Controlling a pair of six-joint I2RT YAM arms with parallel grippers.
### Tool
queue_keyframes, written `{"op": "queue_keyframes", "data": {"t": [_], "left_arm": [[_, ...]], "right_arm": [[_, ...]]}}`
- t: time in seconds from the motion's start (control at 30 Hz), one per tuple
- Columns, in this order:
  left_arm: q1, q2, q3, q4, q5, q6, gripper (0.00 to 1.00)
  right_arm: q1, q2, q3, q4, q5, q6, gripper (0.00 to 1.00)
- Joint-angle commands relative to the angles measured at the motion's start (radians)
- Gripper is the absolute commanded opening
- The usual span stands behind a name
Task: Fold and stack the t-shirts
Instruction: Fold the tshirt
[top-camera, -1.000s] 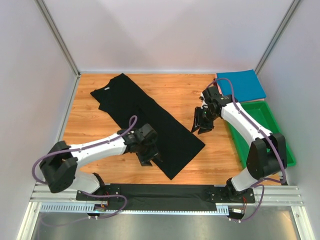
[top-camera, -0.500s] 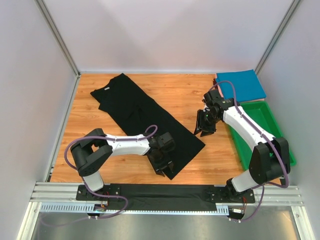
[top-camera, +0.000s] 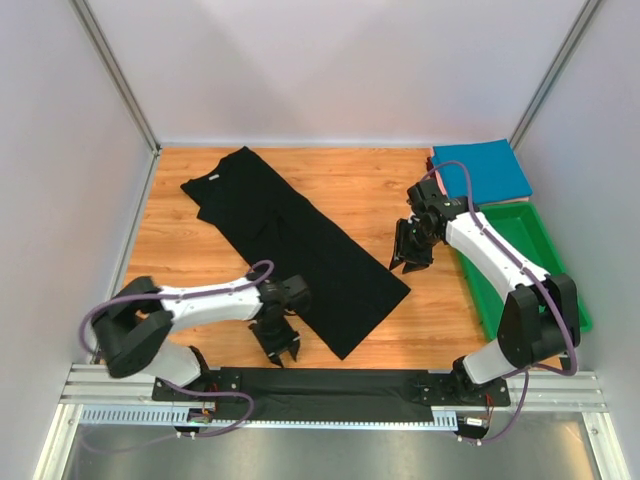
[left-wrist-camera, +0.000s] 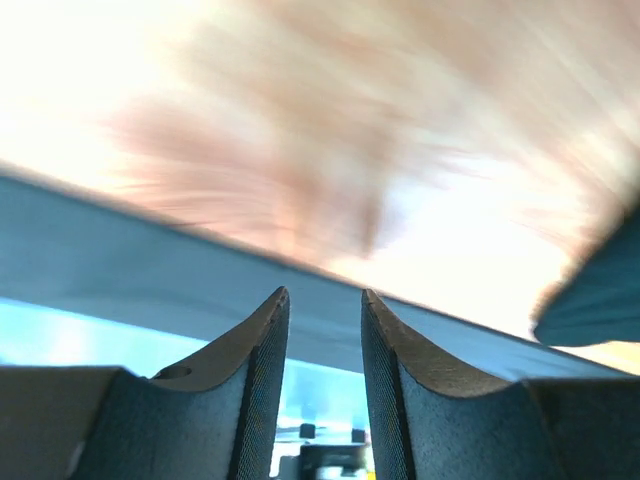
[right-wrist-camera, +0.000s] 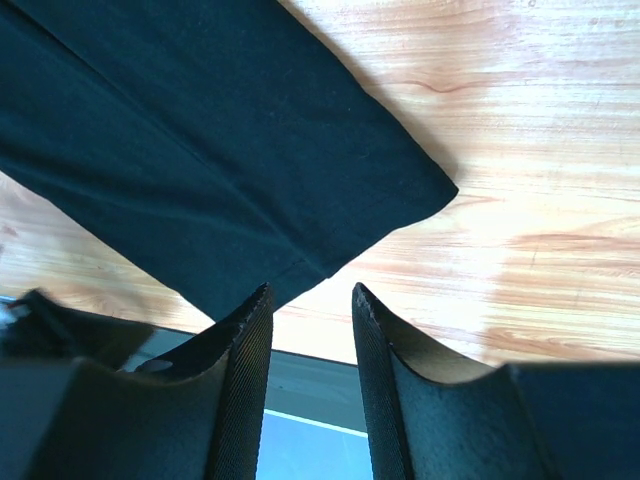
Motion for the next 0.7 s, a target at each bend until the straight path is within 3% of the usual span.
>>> {"op": "queue_keyframes", "data": {"t": [0.0, 0.07, 0.2, 0.33, 0.47, 0.67], "left_arm": [[0.051, -0.185, -0.063, -0.155, -0.069, -0.052, 0.42], [0.054, -0.314, -0.057, -0.13, -0.127, -0.045, 0.46], [0.051, -0.418, -0.057, 0.164, -0.184, 0.005, 0.58], [0.049, -0.305, 0.024, 0.179, -0.117, 0.009, 0.58], [0.037, -0.076, 0.177, 0.151, -0.06, 0.067, 0.57], [-0.001, 0.135, 0.402, -0.054, -0.061, 0.112, 0.56]], "right_arm": [[-0.003, 0.024, 0.008, 0.013, 0.002, -0.005, 0.39], [-0.004, 0.044, 0.005, 0.019, 0.01, -0.019, 0.4], [-0.001, 0.1, 0.049, 0.022, -0.018, -0.028, 0.4], [-0.003, 0.096, 0.064, 0.02, -0.029, -0.013, 0.4], [-0.003, 0.075, 0.061, 0.009, -0.009, -0.008, 0.39], [-0.003, 0.053, 0.051, -0.001, -0.001, -0.005, 0.38]]}}
